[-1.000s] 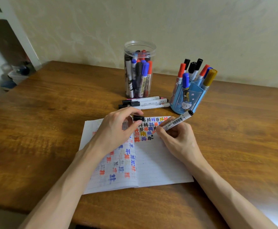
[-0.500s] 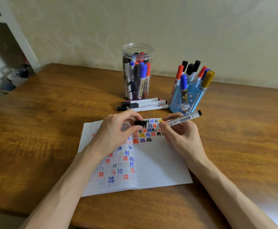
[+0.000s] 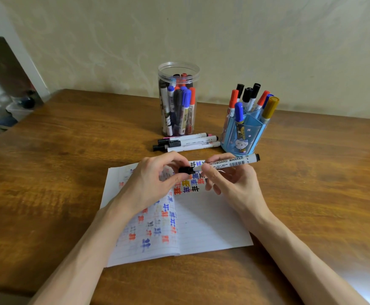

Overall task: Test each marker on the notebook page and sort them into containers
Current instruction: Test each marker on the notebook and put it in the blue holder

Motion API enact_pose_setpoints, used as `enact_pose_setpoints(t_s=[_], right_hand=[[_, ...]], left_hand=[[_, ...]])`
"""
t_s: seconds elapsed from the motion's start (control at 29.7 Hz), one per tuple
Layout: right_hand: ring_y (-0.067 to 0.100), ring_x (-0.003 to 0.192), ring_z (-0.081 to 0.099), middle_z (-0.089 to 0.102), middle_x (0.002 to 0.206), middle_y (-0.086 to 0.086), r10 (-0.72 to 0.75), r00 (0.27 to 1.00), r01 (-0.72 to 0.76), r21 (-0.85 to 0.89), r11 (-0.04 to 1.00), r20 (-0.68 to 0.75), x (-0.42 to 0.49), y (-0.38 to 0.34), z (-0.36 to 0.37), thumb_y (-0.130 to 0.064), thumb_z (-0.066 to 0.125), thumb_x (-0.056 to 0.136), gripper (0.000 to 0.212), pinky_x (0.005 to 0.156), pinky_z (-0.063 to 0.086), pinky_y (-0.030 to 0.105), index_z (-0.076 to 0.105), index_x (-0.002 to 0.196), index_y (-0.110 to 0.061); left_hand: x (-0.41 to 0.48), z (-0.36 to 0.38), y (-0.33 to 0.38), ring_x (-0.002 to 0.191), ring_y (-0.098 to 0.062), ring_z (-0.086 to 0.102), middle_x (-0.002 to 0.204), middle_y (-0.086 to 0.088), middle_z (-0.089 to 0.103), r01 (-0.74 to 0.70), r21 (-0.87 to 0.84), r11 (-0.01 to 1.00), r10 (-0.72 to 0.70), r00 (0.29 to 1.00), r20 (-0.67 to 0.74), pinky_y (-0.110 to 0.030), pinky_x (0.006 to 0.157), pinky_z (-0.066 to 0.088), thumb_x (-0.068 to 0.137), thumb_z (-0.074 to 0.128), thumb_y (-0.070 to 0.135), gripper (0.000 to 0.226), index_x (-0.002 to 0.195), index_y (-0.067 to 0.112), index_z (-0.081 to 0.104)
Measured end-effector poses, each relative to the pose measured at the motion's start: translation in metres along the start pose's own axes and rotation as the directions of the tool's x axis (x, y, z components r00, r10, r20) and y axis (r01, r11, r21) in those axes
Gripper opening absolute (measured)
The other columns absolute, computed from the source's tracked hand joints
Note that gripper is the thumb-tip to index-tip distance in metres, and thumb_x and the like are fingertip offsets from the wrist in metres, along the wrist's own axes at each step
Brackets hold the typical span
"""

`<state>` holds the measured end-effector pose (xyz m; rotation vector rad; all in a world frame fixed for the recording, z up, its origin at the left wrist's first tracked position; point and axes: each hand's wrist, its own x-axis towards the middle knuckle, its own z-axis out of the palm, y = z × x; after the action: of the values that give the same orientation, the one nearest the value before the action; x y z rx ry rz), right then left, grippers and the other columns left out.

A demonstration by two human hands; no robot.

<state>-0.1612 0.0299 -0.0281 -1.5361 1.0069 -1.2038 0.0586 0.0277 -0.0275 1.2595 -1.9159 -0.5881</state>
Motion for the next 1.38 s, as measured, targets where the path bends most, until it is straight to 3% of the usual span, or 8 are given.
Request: enact_pose_setpoints(t_s=[0.2, 0.3, 0.37, 0.47, 0.61, 0.81, 1.14, 1.38], right_hand=[[0.029, 0.074, 0.071, 0.079, 0.091, 0.013, 0.131, 0.991, -0.134, 0.113, 0.985, 0.031, 0.002, 0.000, 0.004, -0.040, 0.066, 0.102, 0.026, 0.065, 0.049, 0.041, 0.076, 0.105, -0.016], [0.023, 0.066, 0.058, 0.068, 0.076, 0.015, 0.112, 0.994, -0.113, 0.086, 0.990, 0.008, 0.003, 0.001, 0.000, -0.041, 0.066, 0.101, 0.032, 0.064, 0.046, 0.031, 0.078, 0.098, -0.012], [0.020, 0.064, 0.052, 0.061, 0.070, 0.015, 0.095, 0.995, -0.094, 0.071, 0.993, -0.015, 0.002, 0.001, -0.003, -0.035, 0.071, 0.099, 0.022, 0.062, 0.045, 0.027, 0.078, 0.097, -0.014], [0.021, 0.067, 0.064, 0.075, 0.081, 0.011, 0.117, 0.993, -0.114, 0.120, 0.986, -0.020, 0.003, -0.003, -0.011, -0.027, 0.080, 0.090, 0.020, 0.061, 0.052, 0.031, 0.074, 0.101, -0.012], [0.025, 0.084, 0.078, 0.081, 0.098, 0.010, 0.240, 0.967, -0.249, 0.107, 0.963, 0.087, 0.007, -0.011, -0.022, -0.027, 0.082, 0.082, 0.029, 0.068, 0.059, 0.033, 0.077, 0.103, -0.008], [0.004, 0.062, 0.067, 0.076, 0.078, -0.020, 0.058, 0.992, -0.026, -0.274, 0.961, 0.109, 0.006, -0.008, -0.026, -0.030, 0.078, 0.090, 0.020, 0.057, 0.052, 0.017, 0.079, 0.107, -0.019], [0.008, 0.065, 0.066, 0.079, 0.084, -0.004, 0.032, 0.998, -0.016, -0.246, 0.969, 0.061, 0.005, 0.006, -0.021, -0.035, 0.075, 0.090, 0.024, 0.062, 0.055, 0.021, 0.079, 0.106, -0.016], [0.010, 0.067, 0.065, 0.078, 0.085, 0.000, 0.027, 0.999, -0.017, -0.212, 0.977, 0.044, 0.002, 0.010, -0.018, -0.034, 0.075, 0.092, 0.020, 0.064, 0.055, 0.024, 0.078, 0.103, -0.018]], left_hand=[[0.000, 0.000, -0.001, 0.107, 0.010, 0.062, 0.105, 0.022, 0.068, -0.017, 0.002, 1.000, 0.017, 1.000, -0.006, -0.006, 0.078, 0.050, 0.086, 0.073, 0.034, 0.028, 0.113, 0.027, 0.070], [0.000, 0.000, 0.000, 0.105, 0.007, 0.063, 0.105, 0.022, 0.070, -0.013, -0.003, 1.000, 0.013, 1.000, -0.012, -0.017, 0.080, 0.055, 0.085, 0.072, 0.037, 0.030, 0.113, 0.028, 0.070], [0.000, 0.000, -0.001, 0.106, 0.009, 0.062, 0.107, 0.023, 0.069, -0.007, 0.000, 1.000, 0.007, 1.000, -0.013, -0.014, 0.080, 0.054, 0.087, 0.076, 0.029, 0.028, 0.115, 0.029, 0.070], [0.000, 0.000, -0.002, 0.101, 0.014, 0.058, 0.107, 0.024, 0.065, -0.002, 0.021, 1.000, 0.002, 1.000, -0.013, -0.006, 0.073, 0.049, 0.090, 0.075, 0.026, 0.028, 0.117, 0.028, 0.071], [0.000, -0.004, 0.000, 0.099, 0.001, 0.064, 0.109, 0.022, 0.066, 0.004, 0.016, 1.000, -0.003, 1.000, -0.026, -0.015, 0.073, 0.056, 0.089, 0.064, 0.037, 0.030, 0.117, 0.027, 0.071], [-0.001, -0.003, -0.003, 0.097, -0.006, 0.069, 0.114, 0.018, 0.067, -0.010, 0.119, 0.993, 0.013, 1.000, -0.019, -0.016, 0.081, 0.057, 0.093, 0.070, 0.021, 0.032, 0.124, 0.026, 0.072], [0.001, 0.000, 0.002, 0.106, 0.002, 0.060, 0.107, 0.011, 0.071, -0.072, 0.153, 0.986, 0.082, 0.995, -0.061, -0.006, 0.082, 0.050, 0.095, 0.069, 0.009, 0.025, 0.118, 0.015, 0.075], [0.002, 0.005, 0.005, 0.099, 0.005, 0.061, 0.107, 0.008, 0.073, -0.057, 0.192, 0.980, 0.074, 0.994, -0.080, 0.000, 0.080, 0.045, 0.096, 0.067, 0.005, 0.024, 0.117, 0.014, 0.076]])
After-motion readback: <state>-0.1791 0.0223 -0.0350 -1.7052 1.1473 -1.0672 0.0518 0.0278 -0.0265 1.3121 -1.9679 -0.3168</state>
